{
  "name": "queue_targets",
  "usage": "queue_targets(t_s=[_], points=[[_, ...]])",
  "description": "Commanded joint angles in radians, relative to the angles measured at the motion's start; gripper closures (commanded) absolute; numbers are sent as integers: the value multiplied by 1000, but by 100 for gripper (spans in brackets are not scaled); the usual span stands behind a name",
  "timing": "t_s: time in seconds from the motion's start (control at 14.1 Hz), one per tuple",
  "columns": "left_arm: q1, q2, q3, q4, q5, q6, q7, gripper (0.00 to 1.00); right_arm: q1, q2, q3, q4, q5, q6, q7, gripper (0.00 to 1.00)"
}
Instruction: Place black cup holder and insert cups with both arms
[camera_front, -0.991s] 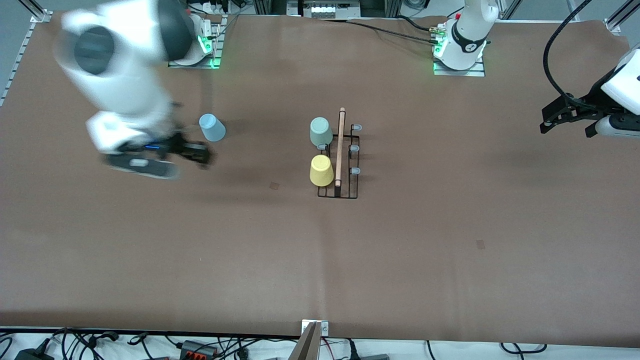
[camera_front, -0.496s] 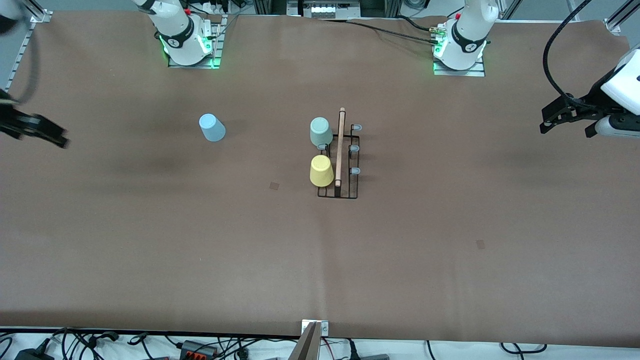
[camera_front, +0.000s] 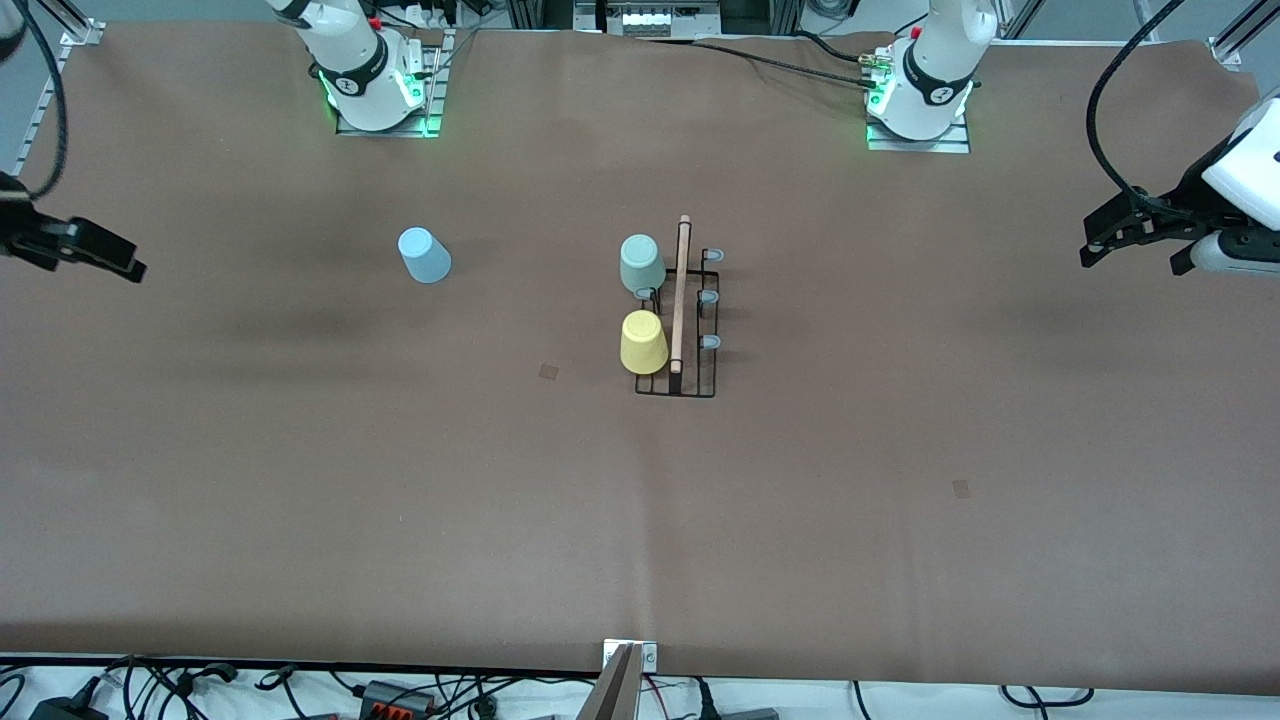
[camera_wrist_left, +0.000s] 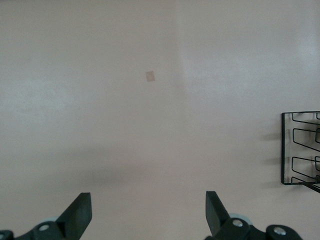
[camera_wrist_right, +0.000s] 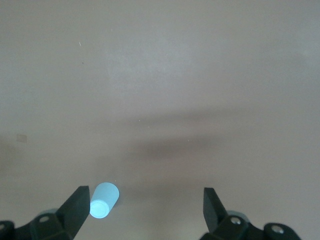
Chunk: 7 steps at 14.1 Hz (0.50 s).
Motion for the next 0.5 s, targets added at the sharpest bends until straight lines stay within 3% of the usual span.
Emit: queue_targets(t_s=[0.0, 0.42], points=[[-5, 12, 11, 26, -22, -17, 16, 0, -7, 3, 4, 3, 8, -2, -40, 0], [-4, 12, 11, 26, -22, -17, 16, 0, 1, -9, 24, 2, -10, -6, -43, 0]])
